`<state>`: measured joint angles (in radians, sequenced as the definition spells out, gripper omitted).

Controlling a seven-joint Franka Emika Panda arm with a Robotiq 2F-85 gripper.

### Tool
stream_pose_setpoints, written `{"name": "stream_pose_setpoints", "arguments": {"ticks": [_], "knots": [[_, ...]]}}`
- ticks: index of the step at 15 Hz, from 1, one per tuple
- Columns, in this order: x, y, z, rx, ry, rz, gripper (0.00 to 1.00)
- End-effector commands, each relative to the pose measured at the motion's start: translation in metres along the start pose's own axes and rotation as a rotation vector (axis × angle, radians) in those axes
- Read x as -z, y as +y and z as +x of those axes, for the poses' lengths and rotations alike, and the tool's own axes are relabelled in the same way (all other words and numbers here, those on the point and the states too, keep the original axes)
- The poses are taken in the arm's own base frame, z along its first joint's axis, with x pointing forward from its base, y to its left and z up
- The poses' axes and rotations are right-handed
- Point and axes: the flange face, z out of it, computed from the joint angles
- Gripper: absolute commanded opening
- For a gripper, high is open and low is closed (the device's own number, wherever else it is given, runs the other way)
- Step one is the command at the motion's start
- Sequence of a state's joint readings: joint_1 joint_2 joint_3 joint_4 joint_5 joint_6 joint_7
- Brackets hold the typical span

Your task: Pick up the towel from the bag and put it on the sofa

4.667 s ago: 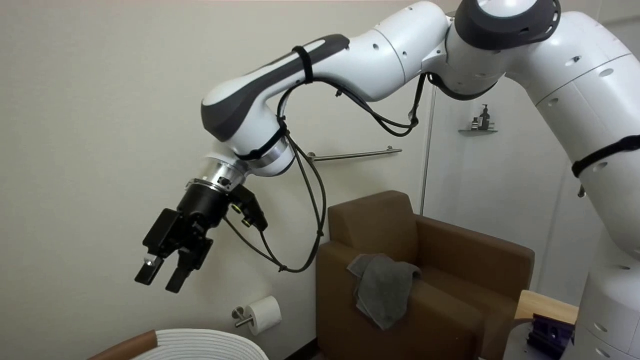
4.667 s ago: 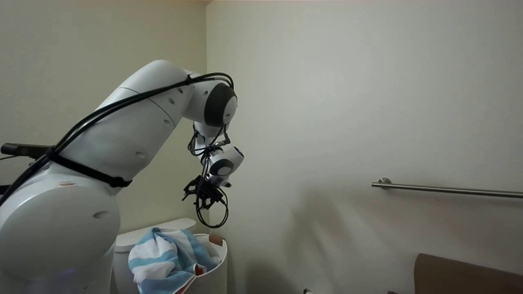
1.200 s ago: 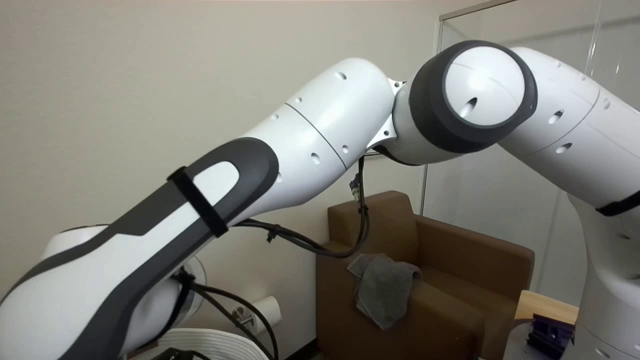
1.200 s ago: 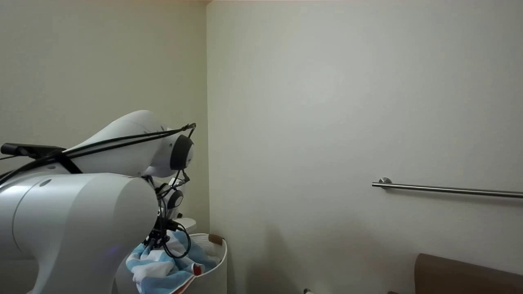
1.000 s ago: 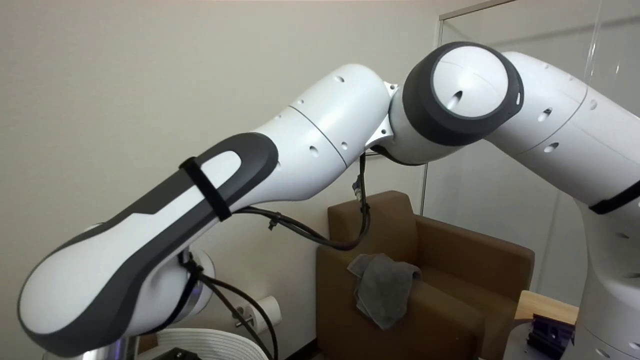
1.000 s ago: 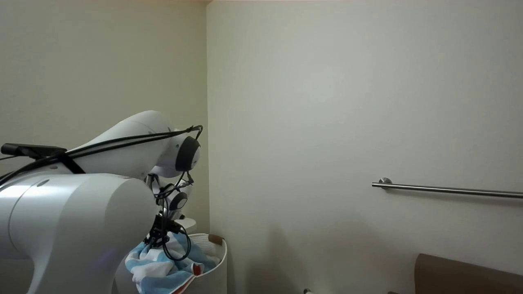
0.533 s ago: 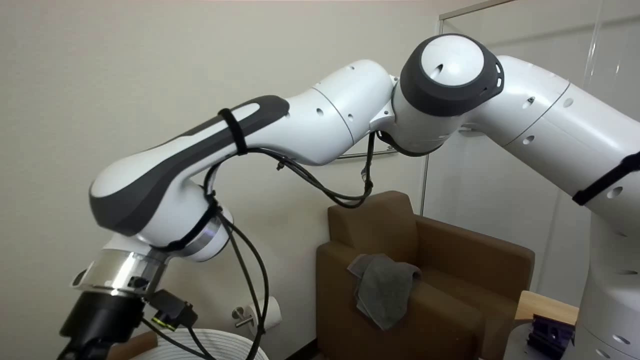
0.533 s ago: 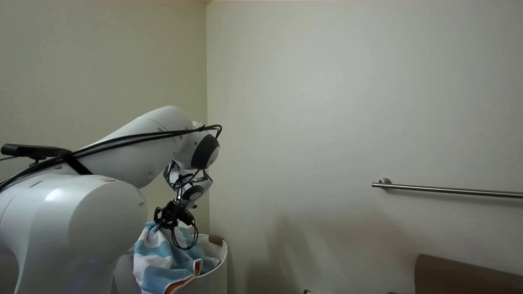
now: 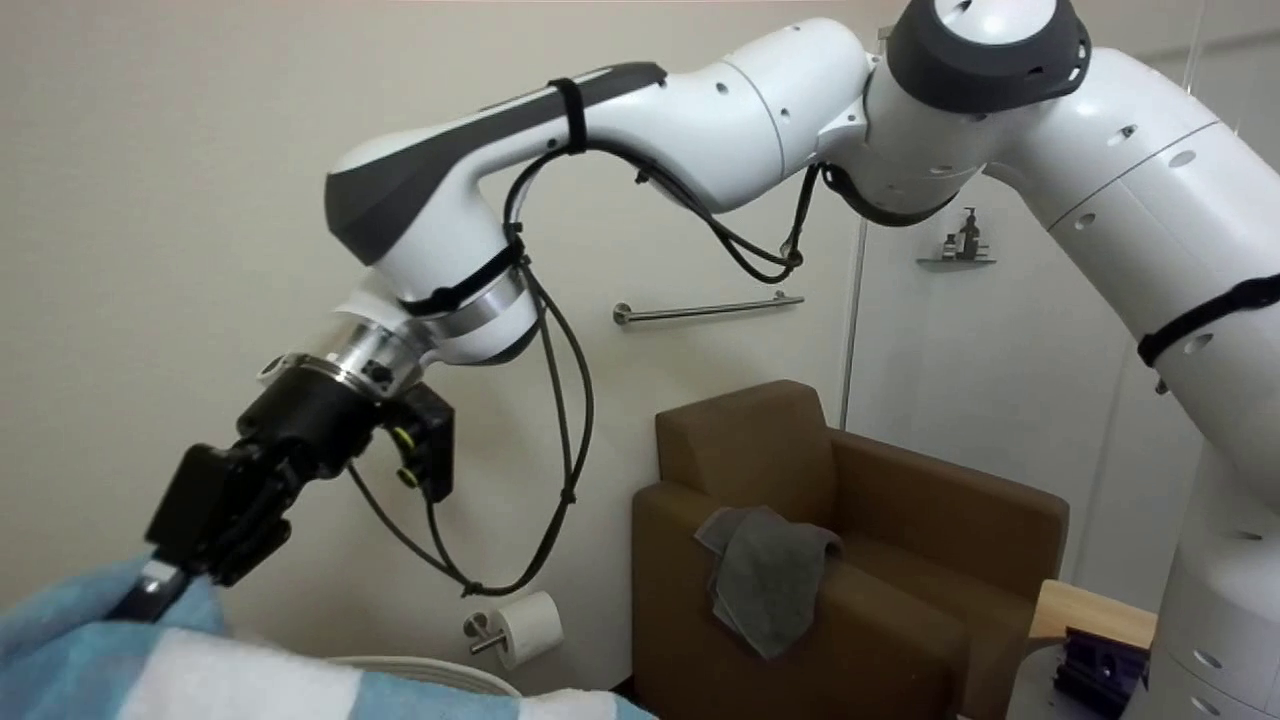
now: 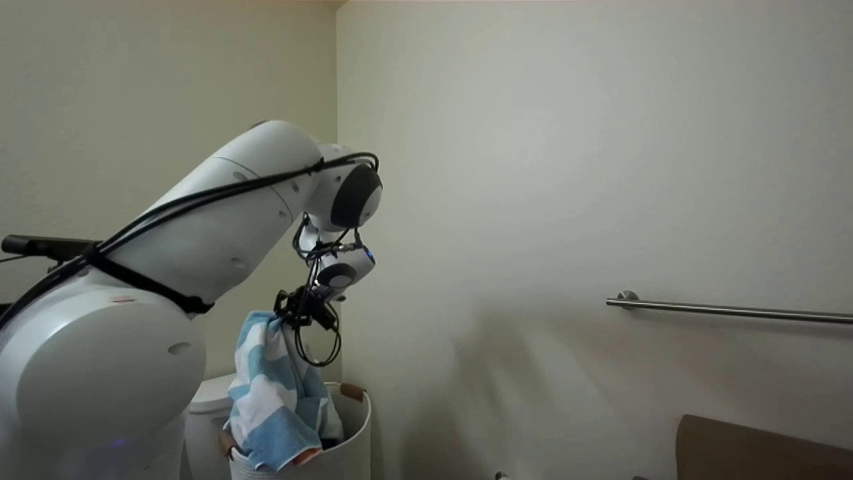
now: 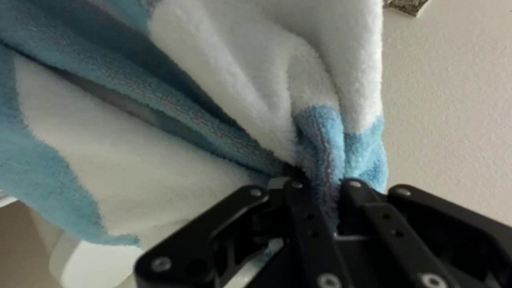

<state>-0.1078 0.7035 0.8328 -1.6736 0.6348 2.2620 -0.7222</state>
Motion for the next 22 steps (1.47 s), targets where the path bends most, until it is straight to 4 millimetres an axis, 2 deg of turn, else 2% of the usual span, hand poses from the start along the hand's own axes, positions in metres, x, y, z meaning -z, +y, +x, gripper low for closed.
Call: {"name": "stream_pose_setpoints", "arguments": {"ticks": [1,3,6,7,8,10,13,18,19,21,22], "knots": [[0.068,-0.023,-0.022,-0.029,0.105,-0.04,0.1],[0.107,-0.027,-0.032,-0.064,0.19,-0.065,0.1],[0.155,-0.029,-0.059,-0.096,0.223,-0.106,0.1],[0.131,-0.014,-0.035,-0.099,0.209,-0.078,0.14],[0.147,-0.015,-0.045,-0.107,0.217,-0.091,0.14],[0.16,-0.017,-0.054,-0.115,0.217,-0.111,0.14],[0.152,-0.022,-0.056,-0.113,0.203,-0.109,0.14],[0.152,-0.022,-0.056,-0.112,0.203,-0.108,0.14],[0.152,-0.022,-0.056,-0.112,0.203,-0.108,0.09],[0.174,-0.012,-0.059,-0.171,0.247,-0.222,0.09],[0.194,-0.01,-0.06,-0.173,0.28,-0.279,0.09]]}}
